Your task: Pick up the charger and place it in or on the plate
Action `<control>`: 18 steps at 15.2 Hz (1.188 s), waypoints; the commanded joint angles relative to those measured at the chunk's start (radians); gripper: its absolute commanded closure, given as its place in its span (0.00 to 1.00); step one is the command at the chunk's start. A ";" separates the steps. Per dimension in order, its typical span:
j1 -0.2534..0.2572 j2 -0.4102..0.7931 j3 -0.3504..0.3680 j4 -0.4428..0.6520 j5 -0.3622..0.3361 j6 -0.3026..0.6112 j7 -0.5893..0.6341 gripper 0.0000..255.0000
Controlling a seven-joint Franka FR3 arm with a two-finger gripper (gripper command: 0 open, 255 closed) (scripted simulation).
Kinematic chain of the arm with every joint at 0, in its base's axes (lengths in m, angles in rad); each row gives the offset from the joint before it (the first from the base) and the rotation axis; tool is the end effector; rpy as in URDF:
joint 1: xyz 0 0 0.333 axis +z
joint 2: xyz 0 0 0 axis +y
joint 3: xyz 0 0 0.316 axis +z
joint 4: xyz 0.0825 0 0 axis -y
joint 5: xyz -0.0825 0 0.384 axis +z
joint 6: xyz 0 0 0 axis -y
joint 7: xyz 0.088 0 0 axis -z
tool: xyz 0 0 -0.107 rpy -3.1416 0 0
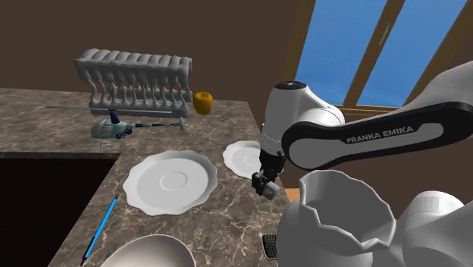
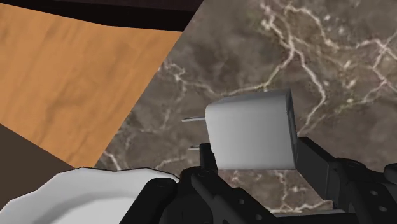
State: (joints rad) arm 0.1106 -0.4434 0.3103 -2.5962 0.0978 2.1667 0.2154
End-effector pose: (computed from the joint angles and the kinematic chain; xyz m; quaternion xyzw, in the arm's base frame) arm 0.3611 0.1629 0.3976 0.9978 0.0609 0.0070 0.0243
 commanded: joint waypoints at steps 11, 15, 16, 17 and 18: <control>0.002 -0.068 -0.023 0.114 -0.001 -0.182 -0.012 1.00; -0.024 -0.018 -0.047 0.178 -0.026 -0.197 -0.041 1.00; -0.036 0.011 -0.056 0.202 -0.038 -0.192 -0.055 1.00; -0.048 0.040 -0.066 0.226 -0.049 -0.188 -0.068 1.00; -0.059 0.070 -0.075 0.252 -0.060 -0.184 -0.081 1.00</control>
State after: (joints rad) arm 0.0643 -0.4030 0.2464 -2.3695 0.0502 1.9792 0.1502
